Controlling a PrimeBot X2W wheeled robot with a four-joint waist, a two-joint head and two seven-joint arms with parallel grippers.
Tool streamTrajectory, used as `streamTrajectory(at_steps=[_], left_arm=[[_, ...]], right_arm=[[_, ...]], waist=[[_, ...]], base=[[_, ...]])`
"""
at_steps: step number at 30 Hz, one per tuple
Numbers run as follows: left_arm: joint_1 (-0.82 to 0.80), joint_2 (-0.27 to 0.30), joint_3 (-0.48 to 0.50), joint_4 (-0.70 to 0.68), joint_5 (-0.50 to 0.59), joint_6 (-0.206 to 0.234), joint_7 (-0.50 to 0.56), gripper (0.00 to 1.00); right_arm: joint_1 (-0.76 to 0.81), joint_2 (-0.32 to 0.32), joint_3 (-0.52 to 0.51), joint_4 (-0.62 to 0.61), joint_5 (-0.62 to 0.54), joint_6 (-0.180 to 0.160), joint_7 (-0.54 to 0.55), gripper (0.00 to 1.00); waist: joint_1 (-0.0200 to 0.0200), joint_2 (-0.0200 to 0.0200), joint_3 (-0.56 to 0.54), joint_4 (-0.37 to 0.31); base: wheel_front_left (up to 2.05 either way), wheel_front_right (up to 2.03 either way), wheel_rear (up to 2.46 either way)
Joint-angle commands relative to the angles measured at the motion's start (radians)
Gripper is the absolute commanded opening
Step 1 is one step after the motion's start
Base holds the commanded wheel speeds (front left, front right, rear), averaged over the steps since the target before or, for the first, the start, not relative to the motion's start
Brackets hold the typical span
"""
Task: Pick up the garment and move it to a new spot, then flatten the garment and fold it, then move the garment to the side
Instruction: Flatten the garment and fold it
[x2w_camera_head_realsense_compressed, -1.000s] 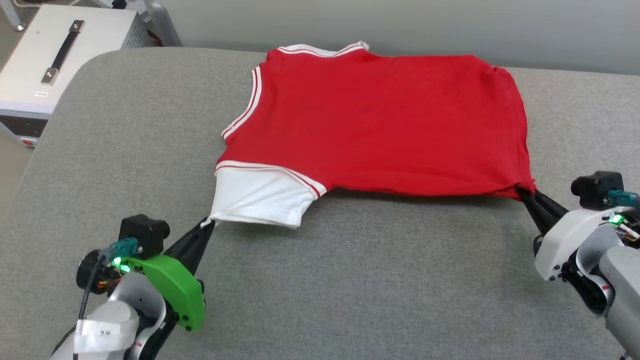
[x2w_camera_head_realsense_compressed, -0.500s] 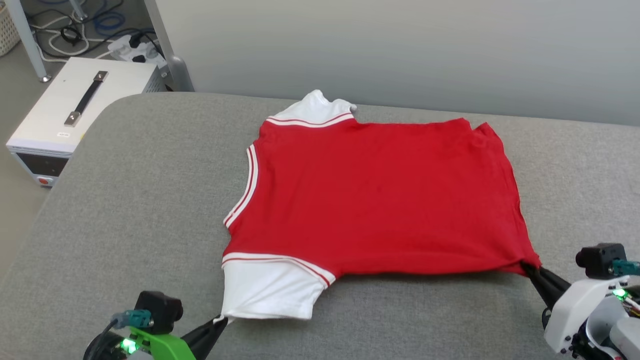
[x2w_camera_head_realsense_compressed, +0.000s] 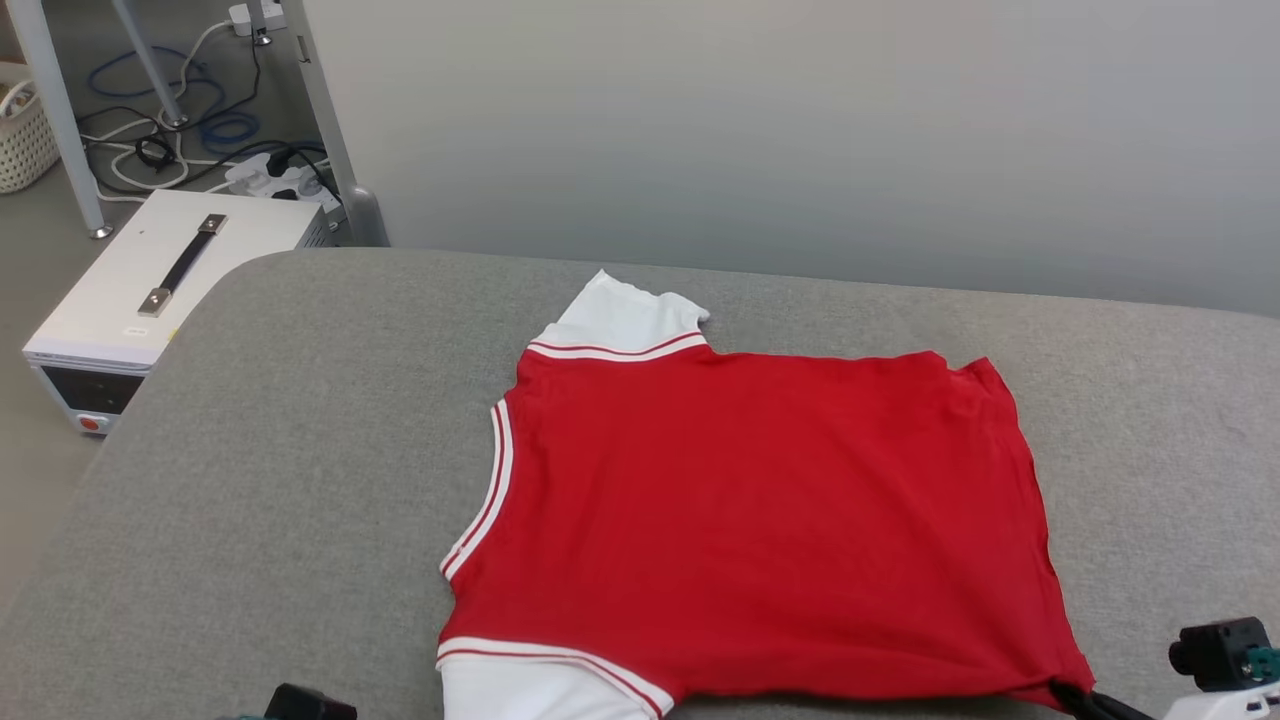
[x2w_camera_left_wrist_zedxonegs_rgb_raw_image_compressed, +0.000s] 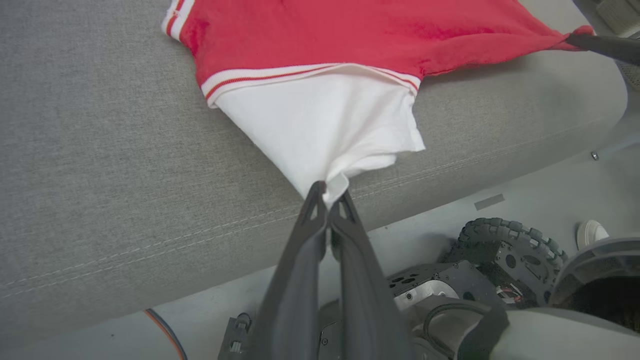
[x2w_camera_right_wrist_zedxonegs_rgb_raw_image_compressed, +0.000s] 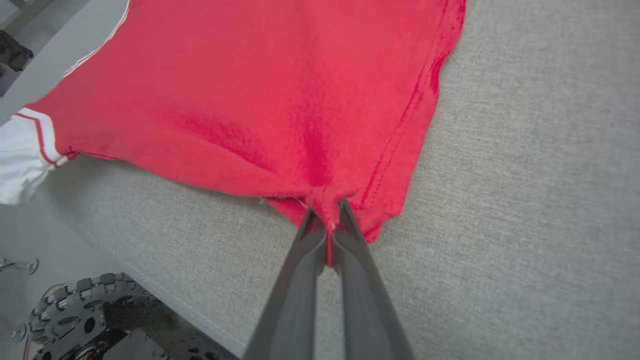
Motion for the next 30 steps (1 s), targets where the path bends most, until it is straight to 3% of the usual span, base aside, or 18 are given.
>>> streamTrajectory(at_steps=[1, 6, 14, 30], left_arm=[[0.019, 0.017, 0.003, -0.013, -0.007, -0.005, 0.001, 0.0], [0.012, 0.046, 0.039, -0.048, -0.009, 0.001, -0.019, 0.0], [-0.141, 0.028, 0.076, -0.046, 0.017, -0.014, -0.008, 0.0], [-0.485, -0.033, 0.076, 0.144, 0.079, -0.066, 0.058, 0.0]], right_arm=[[0.027, -0.009, -0.015, -0.021, 0.014, -0.001, 0.012, 0.0], [0.076, -0.023, -0.081, -0.092, 0.008, -0.001, 0.04, 0.0], [0.04, -0.014, -0.199, -0.18, -0.029, -0.001, 0.111, 0.0], [-0.13, 0.056, -0.332, -0.209, -0.136, -0.001, 0.337, 0.0]], waist=[[0.0001, 0.0, 0.001, -0.001], [0.0001, 0.0, 0.026, -0.004], [0.0001, 0.0, 0.102, -0.016], [0.0001, 0.0, 0.319, -0.053]], base=[[0.0, 0.0, 0.0], [0.0, 0.0, 0.0], [0.0, 0.0, 0.0], [0.0, 0.0, 0.0]])
